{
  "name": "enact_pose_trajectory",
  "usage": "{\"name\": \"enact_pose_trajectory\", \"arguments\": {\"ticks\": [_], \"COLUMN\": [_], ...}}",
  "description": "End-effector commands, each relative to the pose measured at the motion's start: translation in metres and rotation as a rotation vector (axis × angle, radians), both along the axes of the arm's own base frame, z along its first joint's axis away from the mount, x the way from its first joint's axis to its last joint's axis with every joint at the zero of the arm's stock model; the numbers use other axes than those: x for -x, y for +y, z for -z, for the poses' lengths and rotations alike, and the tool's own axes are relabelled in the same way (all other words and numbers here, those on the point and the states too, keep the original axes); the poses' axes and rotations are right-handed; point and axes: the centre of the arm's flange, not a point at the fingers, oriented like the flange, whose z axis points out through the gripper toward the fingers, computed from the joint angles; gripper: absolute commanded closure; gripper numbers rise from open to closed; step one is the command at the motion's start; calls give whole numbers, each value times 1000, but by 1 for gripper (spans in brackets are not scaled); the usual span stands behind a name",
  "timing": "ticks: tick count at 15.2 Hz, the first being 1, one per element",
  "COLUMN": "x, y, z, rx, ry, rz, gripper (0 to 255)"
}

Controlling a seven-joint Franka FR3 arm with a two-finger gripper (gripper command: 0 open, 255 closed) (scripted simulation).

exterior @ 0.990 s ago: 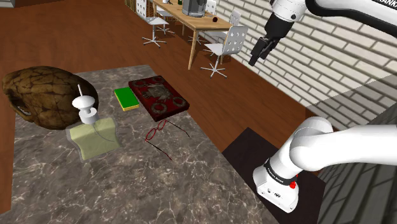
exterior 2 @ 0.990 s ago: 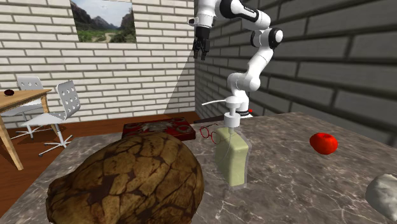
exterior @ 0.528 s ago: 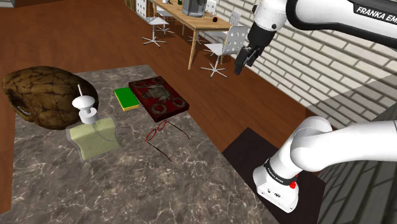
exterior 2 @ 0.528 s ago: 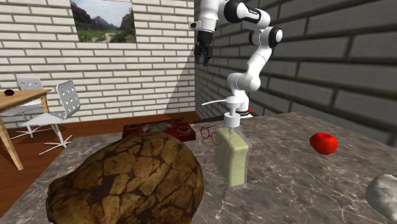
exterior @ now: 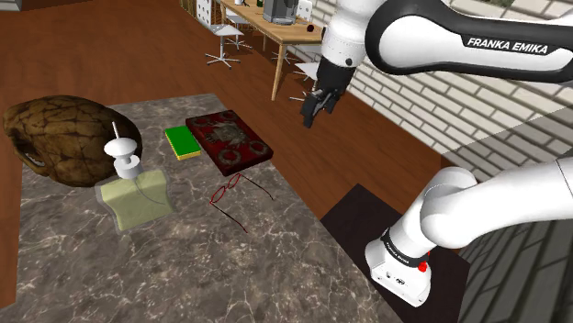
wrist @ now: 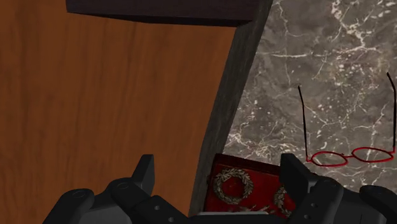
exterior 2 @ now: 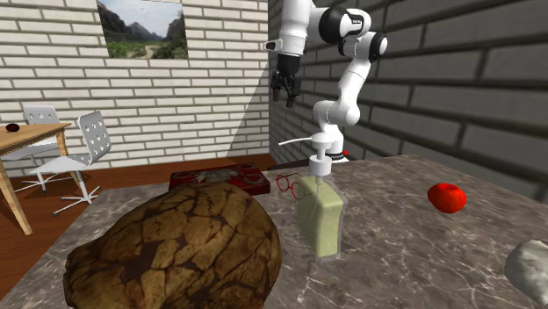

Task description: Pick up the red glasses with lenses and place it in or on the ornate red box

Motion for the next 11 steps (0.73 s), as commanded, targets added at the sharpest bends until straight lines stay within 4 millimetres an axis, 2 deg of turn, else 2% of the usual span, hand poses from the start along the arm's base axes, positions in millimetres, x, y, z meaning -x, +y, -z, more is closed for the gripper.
{"name": "enact_pose_trajectory", "arguments": {"ticks": [1, 11], "x": [-7, -39], "y": [24, 140], "z": [15, 81], "rx": [7, 48], "ry": [5, 34], "rz": [-7, -41], "gripper": [0, 0]}}
